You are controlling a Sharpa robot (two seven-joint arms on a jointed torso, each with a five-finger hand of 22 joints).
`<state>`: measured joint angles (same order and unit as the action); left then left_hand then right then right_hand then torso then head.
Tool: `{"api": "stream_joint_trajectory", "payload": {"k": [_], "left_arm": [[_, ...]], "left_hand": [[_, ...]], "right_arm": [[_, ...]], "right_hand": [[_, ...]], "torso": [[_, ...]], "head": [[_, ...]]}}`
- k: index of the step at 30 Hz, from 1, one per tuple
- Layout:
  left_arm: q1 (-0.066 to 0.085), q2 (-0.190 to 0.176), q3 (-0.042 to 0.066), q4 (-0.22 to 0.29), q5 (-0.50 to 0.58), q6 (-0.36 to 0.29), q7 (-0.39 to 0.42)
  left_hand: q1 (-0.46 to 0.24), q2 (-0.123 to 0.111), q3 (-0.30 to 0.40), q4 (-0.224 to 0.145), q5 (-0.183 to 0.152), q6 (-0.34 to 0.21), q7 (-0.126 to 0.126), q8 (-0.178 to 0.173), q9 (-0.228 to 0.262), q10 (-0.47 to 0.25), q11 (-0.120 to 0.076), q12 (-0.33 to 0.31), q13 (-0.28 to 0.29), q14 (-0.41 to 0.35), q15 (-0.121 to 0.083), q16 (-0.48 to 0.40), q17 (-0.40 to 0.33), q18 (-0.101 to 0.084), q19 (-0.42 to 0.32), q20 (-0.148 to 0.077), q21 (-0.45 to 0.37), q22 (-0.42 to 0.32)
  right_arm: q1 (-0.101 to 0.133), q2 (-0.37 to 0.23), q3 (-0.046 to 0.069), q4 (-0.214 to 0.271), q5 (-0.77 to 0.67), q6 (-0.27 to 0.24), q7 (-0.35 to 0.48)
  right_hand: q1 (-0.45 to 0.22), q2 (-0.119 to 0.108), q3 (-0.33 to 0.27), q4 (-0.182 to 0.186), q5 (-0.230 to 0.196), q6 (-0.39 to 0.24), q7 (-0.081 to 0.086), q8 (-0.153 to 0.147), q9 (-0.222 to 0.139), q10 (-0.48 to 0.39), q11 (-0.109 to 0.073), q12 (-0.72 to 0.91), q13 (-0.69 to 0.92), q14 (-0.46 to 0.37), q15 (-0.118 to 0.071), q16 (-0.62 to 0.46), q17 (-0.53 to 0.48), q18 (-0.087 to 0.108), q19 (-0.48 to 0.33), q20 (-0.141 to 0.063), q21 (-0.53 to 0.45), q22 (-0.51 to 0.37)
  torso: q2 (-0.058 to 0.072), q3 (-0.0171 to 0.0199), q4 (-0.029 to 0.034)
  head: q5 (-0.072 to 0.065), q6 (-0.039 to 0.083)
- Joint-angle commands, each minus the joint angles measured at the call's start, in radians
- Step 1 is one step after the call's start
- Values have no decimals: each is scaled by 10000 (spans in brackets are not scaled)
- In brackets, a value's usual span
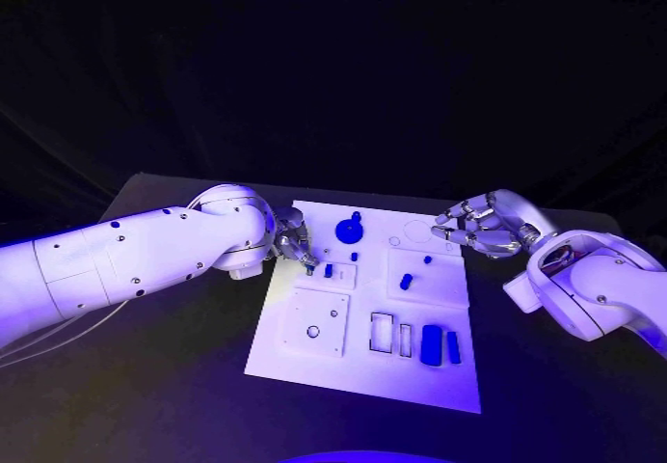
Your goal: Assemble the parts on the task board
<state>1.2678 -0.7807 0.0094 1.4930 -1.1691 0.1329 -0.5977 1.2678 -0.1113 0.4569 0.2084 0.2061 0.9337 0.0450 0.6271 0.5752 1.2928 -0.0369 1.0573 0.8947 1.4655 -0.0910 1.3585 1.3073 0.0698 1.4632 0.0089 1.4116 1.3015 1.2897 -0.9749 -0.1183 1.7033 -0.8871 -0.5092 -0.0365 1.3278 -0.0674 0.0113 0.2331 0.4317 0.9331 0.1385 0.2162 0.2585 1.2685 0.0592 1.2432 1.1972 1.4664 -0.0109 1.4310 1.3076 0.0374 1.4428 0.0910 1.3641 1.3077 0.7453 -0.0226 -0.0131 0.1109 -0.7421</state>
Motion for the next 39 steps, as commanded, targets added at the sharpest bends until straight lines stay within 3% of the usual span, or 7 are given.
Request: {"api": "stream_joint_trajectory", "payload": {"k": [1, 39], "left_arm": [[-17, 0, -2, 38, -121, 349, -118], [-25, -63, -3, 152, -223, 690, -250]], "left_hand": [[31, -114, 1067, -1024, -2, 121, -140, 60, 18, 76, -21, 56, 16, 463, -28, -24, 270, -125, 29, -3, 12, 19], [-23, -179, 1120, -1044, -3, 171, -176, 144, 73, 132, -52, 89, 42, 464, -49, -26, 267, -129, 40, -13, 24, 42]], "right_arm": [[-9, 0, 1, 4, -7, 50, 51], [-20, 23, 1, -5, 5, 80, 79]], "right_hand": [[-36, 107, -35, -4, 56, -50, 11, 47, 11, -60, -25, -47, -1, 550, -60, -45, 470, 172, -55, 8, -33, 1138], [-53, 120, -50, 11, 70, -51, 11, 53, 16, -51, -24, -39, 7, 552, -60, -43, 476, 171, -51, 8, -33, 1141]], "torso": [[-11, 3, 14], [-5, 5, 2]], "head": [[-4, -21], [-20, -37]]}}
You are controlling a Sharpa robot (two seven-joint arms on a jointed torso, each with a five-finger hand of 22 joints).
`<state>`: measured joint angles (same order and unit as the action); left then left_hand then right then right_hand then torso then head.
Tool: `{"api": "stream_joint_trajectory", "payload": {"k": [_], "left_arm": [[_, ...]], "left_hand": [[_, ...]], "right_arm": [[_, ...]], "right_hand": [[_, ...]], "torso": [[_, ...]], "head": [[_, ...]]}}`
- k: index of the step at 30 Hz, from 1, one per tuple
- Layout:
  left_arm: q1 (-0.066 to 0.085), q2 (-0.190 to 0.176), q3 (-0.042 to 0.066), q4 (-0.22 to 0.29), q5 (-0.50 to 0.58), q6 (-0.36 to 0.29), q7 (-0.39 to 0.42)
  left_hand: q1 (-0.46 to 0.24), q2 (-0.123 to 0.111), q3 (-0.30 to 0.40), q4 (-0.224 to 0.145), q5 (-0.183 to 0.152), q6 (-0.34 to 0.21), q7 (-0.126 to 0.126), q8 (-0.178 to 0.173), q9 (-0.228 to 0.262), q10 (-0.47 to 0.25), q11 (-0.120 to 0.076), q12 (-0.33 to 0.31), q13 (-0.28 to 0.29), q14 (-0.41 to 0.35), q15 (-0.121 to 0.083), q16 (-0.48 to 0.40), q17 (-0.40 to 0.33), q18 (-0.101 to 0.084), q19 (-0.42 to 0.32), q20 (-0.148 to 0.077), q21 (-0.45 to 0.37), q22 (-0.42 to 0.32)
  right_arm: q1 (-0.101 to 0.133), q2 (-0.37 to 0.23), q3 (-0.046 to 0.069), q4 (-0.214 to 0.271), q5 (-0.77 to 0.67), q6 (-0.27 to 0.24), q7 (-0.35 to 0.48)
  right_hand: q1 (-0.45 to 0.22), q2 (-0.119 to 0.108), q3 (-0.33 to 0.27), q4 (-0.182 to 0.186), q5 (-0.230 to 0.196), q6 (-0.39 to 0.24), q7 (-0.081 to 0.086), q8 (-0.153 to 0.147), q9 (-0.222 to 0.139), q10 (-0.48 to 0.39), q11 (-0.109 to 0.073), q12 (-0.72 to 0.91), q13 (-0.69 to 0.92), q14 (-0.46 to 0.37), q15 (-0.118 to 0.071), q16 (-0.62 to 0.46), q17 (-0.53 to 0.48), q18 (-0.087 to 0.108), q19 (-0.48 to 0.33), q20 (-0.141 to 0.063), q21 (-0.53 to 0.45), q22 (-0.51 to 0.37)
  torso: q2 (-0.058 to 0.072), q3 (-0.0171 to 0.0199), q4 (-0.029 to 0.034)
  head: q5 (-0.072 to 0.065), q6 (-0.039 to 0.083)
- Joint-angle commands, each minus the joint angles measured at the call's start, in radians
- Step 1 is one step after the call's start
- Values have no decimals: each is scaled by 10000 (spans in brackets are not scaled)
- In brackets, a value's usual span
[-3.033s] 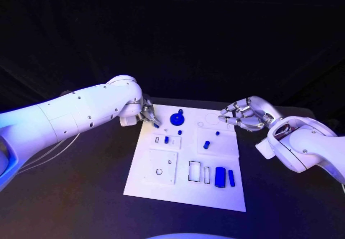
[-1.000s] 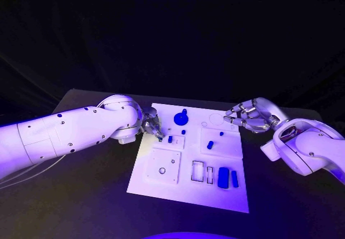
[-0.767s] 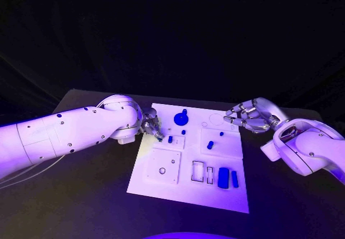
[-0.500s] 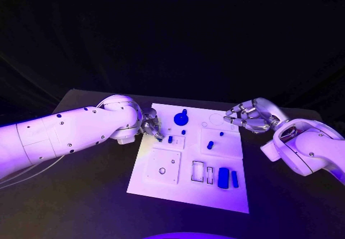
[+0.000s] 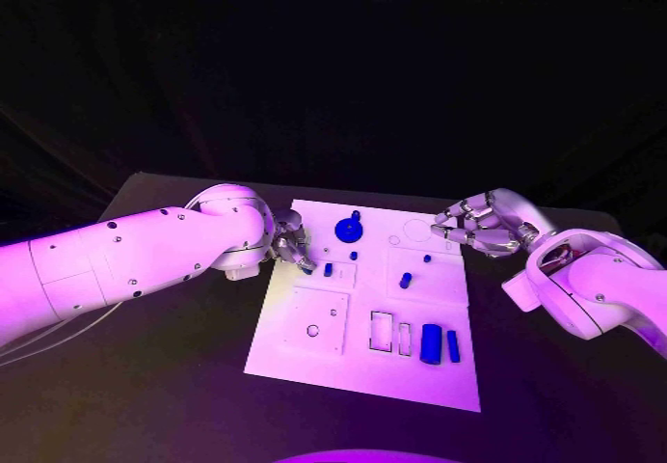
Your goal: Assemble the parts on the task board
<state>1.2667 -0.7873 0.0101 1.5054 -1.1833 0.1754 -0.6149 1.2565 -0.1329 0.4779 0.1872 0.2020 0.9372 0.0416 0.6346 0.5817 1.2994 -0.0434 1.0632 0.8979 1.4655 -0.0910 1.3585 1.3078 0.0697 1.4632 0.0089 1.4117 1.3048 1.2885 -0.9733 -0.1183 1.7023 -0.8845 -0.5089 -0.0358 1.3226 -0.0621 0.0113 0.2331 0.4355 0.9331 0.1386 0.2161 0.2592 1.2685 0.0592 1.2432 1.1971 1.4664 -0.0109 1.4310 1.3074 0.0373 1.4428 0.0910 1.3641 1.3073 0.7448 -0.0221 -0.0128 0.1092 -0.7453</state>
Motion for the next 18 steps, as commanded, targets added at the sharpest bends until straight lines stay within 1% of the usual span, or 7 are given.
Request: {"api": "stream_joint_trajectory", "payload": {"k": [1, 9, 13, 14, 18], "left_arm": [[-15, 7, -10, 29, -81, 268, -76], [-16, 21, -10, 10, -63, 268, -94], [-16, 29, -10, 1, -29, 231, -130], [-16, 33, -10, -2, -17, 230, -145], [-16, 41, -10, -16, 6, 229, -212]], "left_hand": [[90, 38, 909, -833, 37, 136, -142, 69, 8, 66, 14, 30, 9, 464, -49, -26, 262, -129, 40, -13, 24, 9], [52, 22, 918, -819, 34, 137, -146, 86, 22, 61, 12, 4, -28, 464, -53, -26, 262, -128, 38, -16, 19, 3], [-141, 16, 910, -698, 21, 145, -159, 136, 61, 74, 4, -10, -54, 464, -62, -28, 261, -127, 35, -22, 12, -3], [-301, -10, 803, -599, -5, 170, -169, 171, 84, 82, 0, -11, -67, 465, -65, -27, 263, -127, 36, -22, 11, -3], [-627, -71, 493, -391, -22, 204, -211, 231, 126, 96, -33, 11, -61, 464, -93, -28, 264, -127, 39, -27, 8, 0]], "right_arm": [[-8, 7, 1, 5, -20, 79, 72], [-8, 2, 1, 11, -15, 83, 73], [-9, -1, 1, 12, -14, 83, 71], [-9, -3, 1, 13, -14, 85, 70], [-9, -5, 1, 14, -14, 84, 70]], "right_hand": [[-1, 68, -50, 11, 32, -51, 11, 53, 9, -51, -25, -40, 8, 552, -60, -43, 479, 171, -51, 8, -33, 1144], [-1, 68, -50, 11, 32, -51, 11, 53, 9, -51, -25, -40, 8, 552, -60, -43, 479, 171, -51, 8, -33, 1144], [-1, 68, -50, 11, 32, -51, 11, 53, 9, -51, -25, -40, 8, 552, -60, -43, 479, 171, -51, 8, -33, 1144], [-2, 69, -51, 13, 33, -51, 11, 54, 9, -52, -25, -41, 6, 552, -60, -46, 475, 172, -53, 8, -37, 1142], [-5, 72, -55, 16, 37, -51, 10, 55, 11, -57, -25, -46, 1, 549, -60, -53, 464, 175, -59, 7, -48, 1135]], "torso": [[0, -2, -1], [0, 2, -8], [-4, 1, -9], [-4, 3, -4], [-3, 6, -6]], "head": [[2, -2], [16, 5], [18, 2], [18, -2], [23, 7]]}}
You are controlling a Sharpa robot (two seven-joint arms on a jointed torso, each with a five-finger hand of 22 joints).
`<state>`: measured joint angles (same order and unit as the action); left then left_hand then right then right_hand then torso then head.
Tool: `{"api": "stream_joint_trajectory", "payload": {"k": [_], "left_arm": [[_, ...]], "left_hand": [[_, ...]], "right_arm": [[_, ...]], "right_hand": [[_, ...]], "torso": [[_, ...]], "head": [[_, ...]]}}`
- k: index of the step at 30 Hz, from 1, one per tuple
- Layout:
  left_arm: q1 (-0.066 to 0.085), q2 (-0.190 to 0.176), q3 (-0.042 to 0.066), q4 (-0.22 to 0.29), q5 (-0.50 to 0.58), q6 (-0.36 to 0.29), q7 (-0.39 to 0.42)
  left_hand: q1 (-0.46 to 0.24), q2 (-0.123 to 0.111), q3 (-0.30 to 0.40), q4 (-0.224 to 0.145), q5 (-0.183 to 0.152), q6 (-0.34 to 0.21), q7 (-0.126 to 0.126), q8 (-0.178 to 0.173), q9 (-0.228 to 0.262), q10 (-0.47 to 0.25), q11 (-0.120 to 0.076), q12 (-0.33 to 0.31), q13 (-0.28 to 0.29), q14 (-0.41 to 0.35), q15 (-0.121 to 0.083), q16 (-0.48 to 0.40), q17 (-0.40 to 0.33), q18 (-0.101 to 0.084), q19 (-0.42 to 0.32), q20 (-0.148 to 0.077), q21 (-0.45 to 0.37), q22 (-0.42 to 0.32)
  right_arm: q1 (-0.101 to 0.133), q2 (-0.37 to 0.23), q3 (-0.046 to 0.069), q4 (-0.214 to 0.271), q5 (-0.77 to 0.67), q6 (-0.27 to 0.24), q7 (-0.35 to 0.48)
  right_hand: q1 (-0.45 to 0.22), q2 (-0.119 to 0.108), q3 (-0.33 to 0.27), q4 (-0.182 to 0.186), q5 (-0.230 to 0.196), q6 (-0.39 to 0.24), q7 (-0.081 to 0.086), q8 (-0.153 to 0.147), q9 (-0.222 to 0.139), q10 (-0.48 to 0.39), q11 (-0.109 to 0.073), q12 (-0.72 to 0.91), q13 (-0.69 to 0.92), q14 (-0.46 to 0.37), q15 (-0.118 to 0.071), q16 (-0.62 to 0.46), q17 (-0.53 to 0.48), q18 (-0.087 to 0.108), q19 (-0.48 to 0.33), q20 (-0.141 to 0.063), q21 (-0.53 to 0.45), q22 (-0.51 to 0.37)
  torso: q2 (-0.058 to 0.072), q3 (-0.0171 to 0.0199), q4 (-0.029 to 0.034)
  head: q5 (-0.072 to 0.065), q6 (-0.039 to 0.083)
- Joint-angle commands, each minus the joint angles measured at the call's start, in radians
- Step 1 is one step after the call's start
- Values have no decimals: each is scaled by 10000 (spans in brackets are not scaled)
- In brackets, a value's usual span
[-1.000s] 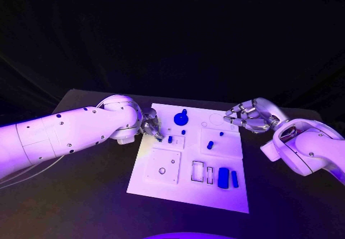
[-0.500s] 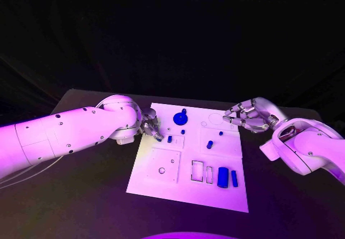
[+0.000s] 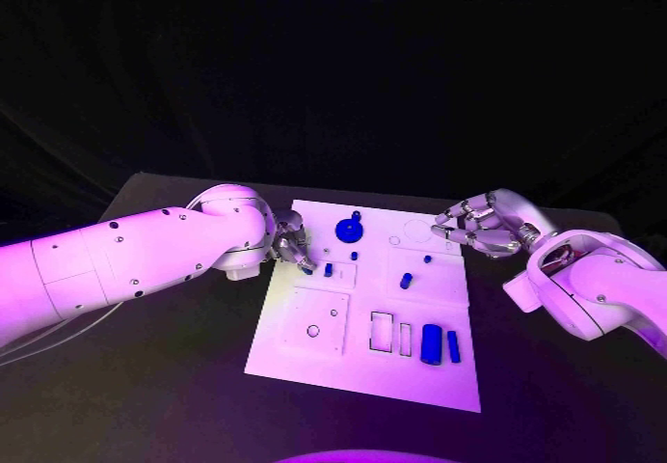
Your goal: Assemble the parts on the task board
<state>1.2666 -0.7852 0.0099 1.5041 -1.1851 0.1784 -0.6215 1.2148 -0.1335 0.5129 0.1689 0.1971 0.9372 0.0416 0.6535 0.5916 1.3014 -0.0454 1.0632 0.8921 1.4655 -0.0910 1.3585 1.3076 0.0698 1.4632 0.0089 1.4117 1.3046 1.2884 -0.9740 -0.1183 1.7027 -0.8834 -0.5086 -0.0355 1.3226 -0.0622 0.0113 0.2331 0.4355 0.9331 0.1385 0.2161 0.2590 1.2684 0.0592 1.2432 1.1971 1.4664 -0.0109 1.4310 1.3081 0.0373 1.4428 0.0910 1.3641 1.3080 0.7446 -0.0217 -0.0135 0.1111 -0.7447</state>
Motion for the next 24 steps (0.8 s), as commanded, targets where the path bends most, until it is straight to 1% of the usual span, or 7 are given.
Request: {"api": "stream_joint_trajectory", "payload": {"k": [1, 5, 9, 24], "left_arm": [[-15, 21, -8, -7, 28, 187, -178], [-15, 26, -9, -20, 37, 124, -299], [-15, 34, -9, -30, 40, 108, -372], [-14, 62, -9, -64, 59, 101, -460]], "left_hand": [[-317, -86, 30, -131, 24, 219, -219, 54, 35, 81, -20, 23, 5, 464, -100, -26, 268, -128, 41, -29, 7, 3], [-571, -141, -303, 68, 23, 259, -238, 75, 47, 96, -38, 64, 35, 465, -121, -24, 271, -134, 57, -38, 22, 34], [-681, -154, -546, 181, 19, 314, -255, 108, 64, 110, -50, 104, 72, 465, -135, -24, 273, -138, 69, -46, 32, 57], [-830, -163, -1027, 393, 14, 366, -276, 167, 106, 110, -68, 135, 94, 464, -153, -26, 273, -140, 76, -60, 32, 68]], "right_arm": [[-7, 0, 1, 11, -25, 81, 67], [-7, -2, 1, 11, -24, 81, 67], [-7, -1, 1, 10, -23, 85, 65], [-7, -6, 1, 19, -22, 85, 62]], "right_hand": [[-5, 72, -55, 16, 37, -51, 10, 55, 13, -56, -25, -46, 0, 549, -60, -53, 457, 175, -60, 7, -48, 1128], [-5, 72, -55, 16, 37, -51, 10, 55, 13, -56, -25, -46, 0, 549, -60, -53, 457, 175, -60, 7, -48, 1128], [-5, 72, -55, 16, 37, -51, 10, 55, 13, -56, -25, -46, 0, 549, -60, -53, 457, 175, -60, 7, -48, 1128], [-5, 72, -55, 16, 37, -51, 10, 55, 13, -56, -25, -46, 0, 549, -60, -53, 457, 175, -60, 7, -48, 1128]], "torso": [[1, 0, -1], [3, 1, 0], [0, 1, -3], [6, -1, 2]], "head": [[3, 4], [4, 7], [8, -2], [-12, -18]]}}
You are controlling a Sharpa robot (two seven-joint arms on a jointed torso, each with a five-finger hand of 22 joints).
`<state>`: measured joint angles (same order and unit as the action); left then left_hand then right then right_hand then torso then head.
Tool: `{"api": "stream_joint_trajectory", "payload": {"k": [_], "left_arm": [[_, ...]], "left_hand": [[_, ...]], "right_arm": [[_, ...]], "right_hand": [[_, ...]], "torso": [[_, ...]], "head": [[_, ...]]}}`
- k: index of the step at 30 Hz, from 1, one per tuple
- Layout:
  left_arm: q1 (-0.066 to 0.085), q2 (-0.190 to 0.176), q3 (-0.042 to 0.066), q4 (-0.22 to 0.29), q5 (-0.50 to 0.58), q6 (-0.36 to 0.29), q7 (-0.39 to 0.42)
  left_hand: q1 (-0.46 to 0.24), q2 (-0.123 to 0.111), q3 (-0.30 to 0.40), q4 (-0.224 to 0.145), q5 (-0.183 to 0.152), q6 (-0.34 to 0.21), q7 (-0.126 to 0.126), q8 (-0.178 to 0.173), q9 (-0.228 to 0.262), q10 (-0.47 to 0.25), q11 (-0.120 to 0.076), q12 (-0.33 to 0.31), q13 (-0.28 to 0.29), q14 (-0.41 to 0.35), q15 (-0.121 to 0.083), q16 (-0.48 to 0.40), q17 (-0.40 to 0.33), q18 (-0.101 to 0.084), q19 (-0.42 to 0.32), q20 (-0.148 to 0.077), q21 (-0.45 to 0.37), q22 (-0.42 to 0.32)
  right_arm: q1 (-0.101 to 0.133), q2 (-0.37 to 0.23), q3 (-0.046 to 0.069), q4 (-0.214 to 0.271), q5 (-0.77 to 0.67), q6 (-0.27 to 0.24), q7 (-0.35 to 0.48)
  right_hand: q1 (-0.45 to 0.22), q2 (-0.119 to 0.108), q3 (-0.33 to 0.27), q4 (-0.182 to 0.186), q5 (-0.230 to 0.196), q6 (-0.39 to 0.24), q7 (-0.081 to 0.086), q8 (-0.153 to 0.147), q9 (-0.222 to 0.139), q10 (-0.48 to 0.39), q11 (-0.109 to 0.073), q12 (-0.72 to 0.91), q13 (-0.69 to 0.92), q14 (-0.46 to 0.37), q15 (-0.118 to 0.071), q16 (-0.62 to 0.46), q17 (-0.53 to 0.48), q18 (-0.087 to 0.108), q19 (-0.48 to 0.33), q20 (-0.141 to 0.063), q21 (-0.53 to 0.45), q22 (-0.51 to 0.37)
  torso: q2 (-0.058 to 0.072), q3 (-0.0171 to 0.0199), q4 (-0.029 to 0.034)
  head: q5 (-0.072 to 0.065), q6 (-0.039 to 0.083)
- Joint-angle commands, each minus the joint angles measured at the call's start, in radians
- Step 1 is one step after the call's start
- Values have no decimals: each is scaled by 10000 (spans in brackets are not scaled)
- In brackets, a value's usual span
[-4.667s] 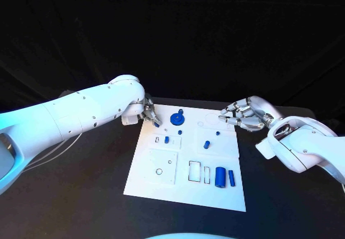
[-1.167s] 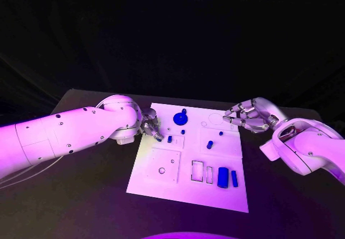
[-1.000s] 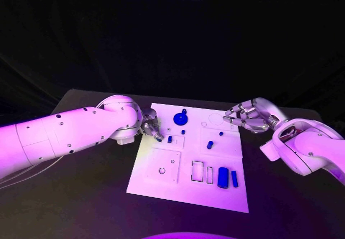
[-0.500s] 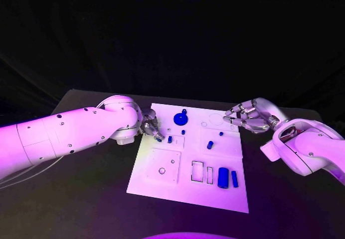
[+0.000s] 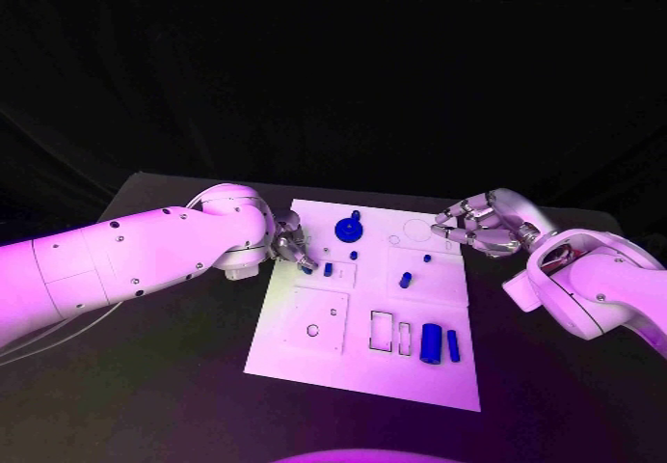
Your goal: Assemble the parts on the task board
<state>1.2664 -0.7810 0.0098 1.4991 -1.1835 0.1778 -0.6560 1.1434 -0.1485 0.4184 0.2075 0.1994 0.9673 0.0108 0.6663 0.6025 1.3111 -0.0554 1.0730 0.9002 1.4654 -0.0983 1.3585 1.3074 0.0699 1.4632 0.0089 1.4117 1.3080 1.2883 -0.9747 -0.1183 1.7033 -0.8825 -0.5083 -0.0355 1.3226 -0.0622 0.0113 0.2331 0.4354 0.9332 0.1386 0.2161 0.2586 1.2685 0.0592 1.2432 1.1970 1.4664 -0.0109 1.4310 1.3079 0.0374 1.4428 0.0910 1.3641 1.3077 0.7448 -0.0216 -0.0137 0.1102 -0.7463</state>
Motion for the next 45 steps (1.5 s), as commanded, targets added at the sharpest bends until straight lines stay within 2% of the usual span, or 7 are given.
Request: {"api": "stream_joint_trajectory", "payload": {"k": [1, 12, 17, 45], "left_arm": [[-12, 23, -8, -18, 47, 103, -119], [-11, 47, -7, -87, 75, 75, -181], [-11, 53, -7, -106, 87, 72, -198], [-11, 119, -7, -9, 292, -6, -151]], "left_hand": [[-145, -16, -188, 51, -10, 66, 31, 43, 2, 10, 31, 39, 13, 465, -81, -26, 276, -141, 75, -60, 29, 33], [-273, 19, -1469, 448, -25, 95, 35, 64, 33, 10, 34, 102, 60, 464, -87, -28, 282, -146, 90, -61, 29, 61], [-267, 68, -1836, 569, -24, 116, 34, 70, 39, 6, 33, 108, 60, 466, -87, -25, 288, -148, 98, -64, 35, 78], [-99, 182, -2281, 653, -12, 161, 8, 108, 67, 33, 12, 146, 95, 467, -99, -23, 292, -154, 114, -72, 54, 117]], "right_arm": [[-7, 2, 1, 14, -30, 83, 63], [-7, -2, 1, 15, -29, 110, 61], [-6, -7, 1, 18, -29, 123, 58], [-6, 8, 1, -3, -29, 123, 55]], "right_hand": [[-5, 73, -55, 16, 38, -51, 10, 55, 17, -57, -25, -46, 1, 549, -60, -53, 459, 174, -59, 8, -48, 1131], [10, 67, -66, 5, 45, -60, 8, 57, 21, -43, -27, -32, 16, 552, -62, -50, 468, 171, -51, 7, -41, 1139], [10, 67, -66, 5, 45, -60, 8, 57, 21, -43, -27, -32, 16, 552, -62, -50, 468, 171, -51, 7, -41, 1139], [30, 58, -79, -11, 42, -63, 7, 62, 26, -28, -29, -17, 32, 557, -63, -39, 487, 170, -47, 5, -39, 1143]], "torso": [[2, -3, 4], [0, -1, 1], [-3, 1, 6], [-7, -4, 10]], "head": [[-3, -2], [-14, -28], [-20, -37], [-59, -37]]}}
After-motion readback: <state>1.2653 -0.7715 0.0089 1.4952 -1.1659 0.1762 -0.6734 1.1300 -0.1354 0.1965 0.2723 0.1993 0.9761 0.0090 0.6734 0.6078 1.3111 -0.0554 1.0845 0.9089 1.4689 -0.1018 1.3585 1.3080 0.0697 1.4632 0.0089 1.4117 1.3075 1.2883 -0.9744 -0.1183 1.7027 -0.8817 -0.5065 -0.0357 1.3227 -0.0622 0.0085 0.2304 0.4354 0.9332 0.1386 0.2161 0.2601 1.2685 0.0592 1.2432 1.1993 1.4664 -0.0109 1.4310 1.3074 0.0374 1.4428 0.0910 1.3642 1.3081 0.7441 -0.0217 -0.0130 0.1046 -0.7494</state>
